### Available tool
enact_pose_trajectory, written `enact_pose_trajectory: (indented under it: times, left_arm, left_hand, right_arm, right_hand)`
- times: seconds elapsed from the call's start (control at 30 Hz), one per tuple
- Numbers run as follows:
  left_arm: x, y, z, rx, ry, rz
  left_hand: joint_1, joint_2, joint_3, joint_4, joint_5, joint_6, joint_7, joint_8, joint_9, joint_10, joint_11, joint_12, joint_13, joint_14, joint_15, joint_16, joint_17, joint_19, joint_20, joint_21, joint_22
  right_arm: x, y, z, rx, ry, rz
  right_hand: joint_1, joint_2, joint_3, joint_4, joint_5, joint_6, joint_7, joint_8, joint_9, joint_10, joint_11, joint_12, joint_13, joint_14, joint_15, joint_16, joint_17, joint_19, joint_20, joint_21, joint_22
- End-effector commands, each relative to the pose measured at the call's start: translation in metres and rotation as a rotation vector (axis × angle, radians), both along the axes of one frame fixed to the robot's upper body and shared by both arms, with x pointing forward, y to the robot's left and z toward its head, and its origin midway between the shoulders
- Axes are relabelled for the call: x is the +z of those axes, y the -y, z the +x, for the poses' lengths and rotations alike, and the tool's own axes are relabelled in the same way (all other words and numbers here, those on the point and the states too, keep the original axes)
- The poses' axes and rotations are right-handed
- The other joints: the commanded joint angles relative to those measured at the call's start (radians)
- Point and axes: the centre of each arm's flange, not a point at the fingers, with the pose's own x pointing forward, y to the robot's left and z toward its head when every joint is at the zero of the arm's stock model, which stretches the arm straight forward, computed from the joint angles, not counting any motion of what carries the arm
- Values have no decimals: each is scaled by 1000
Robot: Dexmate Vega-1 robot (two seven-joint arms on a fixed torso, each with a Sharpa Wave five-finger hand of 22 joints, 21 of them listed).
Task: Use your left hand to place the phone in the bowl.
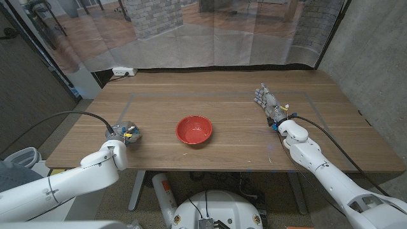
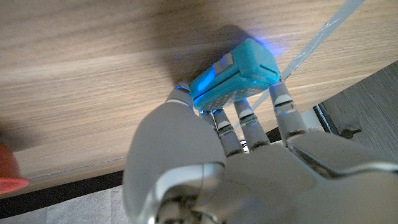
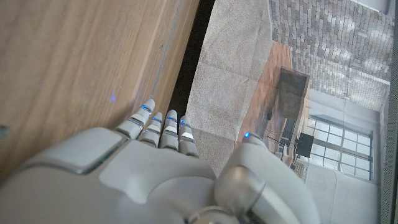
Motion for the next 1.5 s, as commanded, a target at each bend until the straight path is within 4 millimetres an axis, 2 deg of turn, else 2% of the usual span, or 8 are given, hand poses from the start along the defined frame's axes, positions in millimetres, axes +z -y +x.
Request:
enact_pose_trajectory:
  times: [0.03, 0.43, 0.47, 0.6, 0.93, 1.5]
  left_arm:
    - [2, 3, -1, -6, 1, -21]
    - [10, 5, -4, -8, 53, -23]
    - [11, 5, -4, -15, 56, -27]
    - [15, 7, -5, -8, 80, -30]
    - [30, 7, -7, -14, 119, -27]
    - [40, 4, -11, -45, 169, -69]
  left_hand:
    - [7, 22, 171, -152, 6, 10, -2, 7, 9, 2, 3, 0, 3, 154, -166, 8, 149, 500, -272, 8, 3]
    - [19, 21, 187, -148, 9, 18, 11, 17, 21, 9, 8, 3, 15, 158, -171, 7, 166, 497, -279, 11, 2]
    - [27, 17, 193, -149, 9, 18, 13, 19, 25, 12, 36, 4, 19, 163, -176, 9, 174, 498, -281, 13, 1]
    - [47, 20, 209, -153, 13, 25, 24, 25, 32, 15, 45, 5, 27, 171, -180, 11, 185, 497, -287, 16, 1]
    - [63, 19, 223, -154, 17, 34, 30, 32, 40, 17, 48, 6, 34, 179, -181, 13, 196, 500, -295, 20, 1]
    - [72, 15, 240, -146, 23, 38, 40, 40, 55, 32, 55, 10, 47, 188, -180, 13, 216, 500, -300, 27, 1]
  right_arm:
    - [-2, 1, -2, 2, -2, 1]
    - [0, 3, -4, 4, 1, 0]
    - [0, 3, -4, 3, 1, 0]
    - [1, 3, -4, 5, 2, 2]
    - [5, 4, -3, 4, 9, 2]
    - [6, 3, -3, 4, 11, 0]
  right_hand:
    - [6, 7, -2, -4, -2, 4, -6, -2, 5, -5, 0, -4, 2, 7, 2, 3, 5, 9, 0, -3, 4]
    - [7, 8, -3, -4, -2, 4, -6, -2, 5, -5, 2, -3, 2, 7, 3, 2, 5, 11, -1, -6, 4]
    - [7, 8, -3, -4, -2, 5, -6, -2, 5, -5, 3, -3, 2, 7, 2, 3, 5, 11, -1, -6, 4]
    - [7, 8, -3, -5, -2, 5, -5, -2, 5, -5, 3, -3, 2, 7, 2, 2, 5, 11, -1, -7, 4]
    - [6, 8, -4, -5, -2, 4, -6, -2, 5, -6, 2, -4, 2, 7, 2, 2, 5, 13, -1, -10, 4]
    - [6, 9, -5, -6, -2, 5, -5, -2, 5, -5, 2, -3, 2, 7, 3, 2, 5, 16, -1, -13, 4]
